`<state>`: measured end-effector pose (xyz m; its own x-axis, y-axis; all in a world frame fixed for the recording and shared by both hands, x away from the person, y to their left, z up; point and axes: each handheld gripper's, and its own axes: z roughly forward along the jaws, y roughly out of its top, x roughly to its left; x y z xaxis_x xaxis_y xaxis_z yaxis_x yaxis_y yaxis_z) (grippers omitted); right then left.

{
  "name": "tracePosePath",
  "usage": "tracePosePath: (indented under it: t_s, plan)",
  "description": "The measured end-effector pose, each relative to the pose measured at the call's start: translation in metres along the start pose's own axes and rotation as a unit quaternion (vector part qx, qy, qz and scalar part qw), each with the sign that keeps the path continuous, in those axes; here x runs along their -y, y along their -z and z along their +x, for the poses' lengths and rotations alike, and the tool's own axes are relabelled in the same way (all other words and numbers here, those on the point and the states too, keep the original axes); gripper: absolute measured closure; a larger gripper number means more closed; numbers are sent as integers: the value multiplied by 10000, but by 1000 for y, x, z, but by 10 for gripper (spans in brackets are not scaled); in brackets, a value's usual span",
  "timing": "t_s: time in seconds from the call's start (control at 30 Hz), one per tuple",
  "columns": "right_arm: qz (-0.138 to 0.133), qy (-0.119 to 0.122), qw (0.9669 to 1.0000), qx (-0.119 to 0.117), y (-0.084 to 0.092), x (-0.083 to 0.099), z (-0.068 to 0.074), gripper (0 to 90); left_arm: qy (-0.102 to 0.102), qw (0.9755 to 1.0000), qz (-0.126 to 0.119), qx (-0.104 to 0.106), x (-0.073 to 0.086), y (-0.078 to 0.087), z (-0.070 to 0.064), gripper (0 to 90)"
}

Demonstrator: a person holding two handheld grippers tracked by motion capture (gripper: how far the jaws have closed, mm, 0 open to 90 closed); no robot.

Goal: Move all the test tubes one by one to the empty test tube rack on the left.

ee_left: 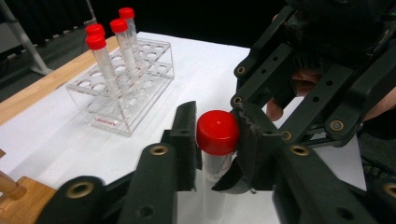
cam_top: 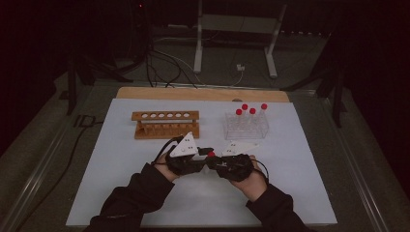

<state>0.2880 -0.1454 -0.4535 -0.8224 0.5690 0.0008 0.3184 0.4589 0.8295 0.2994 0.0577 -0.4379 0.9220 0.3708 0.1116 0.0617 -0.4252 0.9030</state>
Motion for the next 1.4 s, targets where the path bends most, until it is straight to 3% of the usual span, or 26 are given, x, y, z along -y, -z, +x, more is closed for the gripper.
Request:
tracePosePath:
  t_s: [0.33,0.4,0.77,0.8,0.83,1.0,1.4]
  plan:
    - [-78,-51,10000,-1,0,0,0,734,-12,10000,-58,39,0,2,4,720]
    - [-100,-61,9999,51,1,0,-1,672,-49,9999,-93,-72,0,4,5,721]
    - [-202,-106,9996,141,2,1,-2,454,177,9984,-291,-443,-6,24,29,721]
    - [-227,-145,9995,175,2,1,-2,385,216,9981,-330,-472,-7,26,31,721]
    - [-227,-145,9995,175,2,1,-2,385,242,9978,-357,-512,-7,28,34,721]
    - [-277,-243,9989,290,3,2,-3,186,237,9959,-403,-773,-15,36,49,721]
    - [-383,-436,9978,318,6,1,-7,24,371,9929,-505,-1011,-28,37,72,721]
